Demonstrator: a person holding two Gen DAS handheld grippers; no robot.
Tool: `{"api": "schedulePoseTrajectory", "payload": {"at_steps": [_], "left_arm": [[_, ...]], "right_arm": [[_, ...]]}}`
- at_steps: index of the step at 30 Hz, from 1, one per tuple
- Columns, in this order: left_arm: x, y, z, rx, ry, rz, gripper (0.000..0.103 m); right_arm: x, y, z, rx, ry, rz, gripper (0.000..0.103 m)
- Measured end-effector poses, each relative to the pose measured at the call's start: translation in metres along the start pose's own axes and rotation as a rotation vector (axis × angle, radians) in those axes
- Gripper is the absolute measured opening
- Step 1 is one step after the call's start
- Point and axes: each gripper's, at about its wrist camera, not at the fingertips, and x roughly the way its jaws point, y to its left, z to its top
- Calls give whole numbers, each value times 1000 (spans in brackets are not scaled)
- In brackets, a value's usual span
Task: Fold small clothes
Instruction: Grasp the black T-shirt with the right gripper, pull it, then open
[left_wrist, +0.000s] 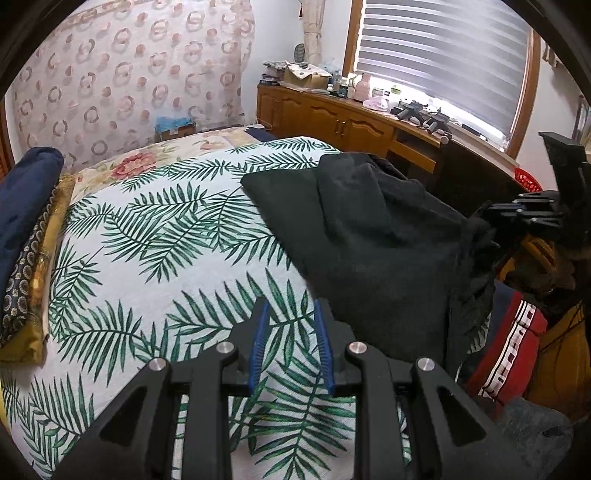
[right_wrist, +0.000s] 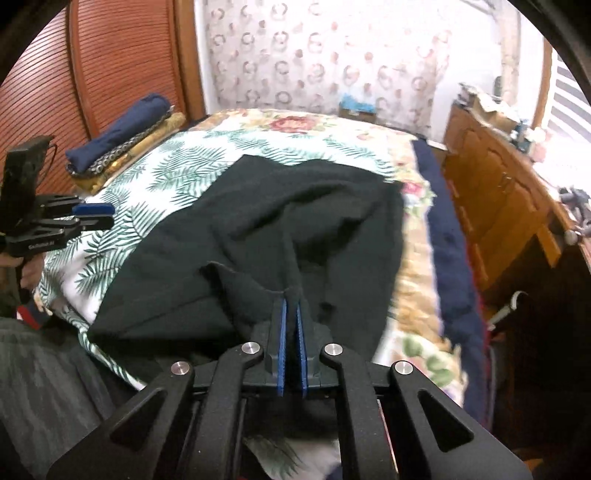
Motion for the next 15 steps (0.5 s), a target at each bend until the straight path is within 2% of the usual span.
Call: {"api": "schedulePoseTrajectory", "payload": {"at_steps": [7,15], "left_arm": [[7,-8,5,7,0,-16,23],[8,-5,14,-4,-21,-15,23]], "right_arm": [[-25,-30,-16,34,30,-83,1],[-32,-31,-26,-1,75,-130,1]]}}
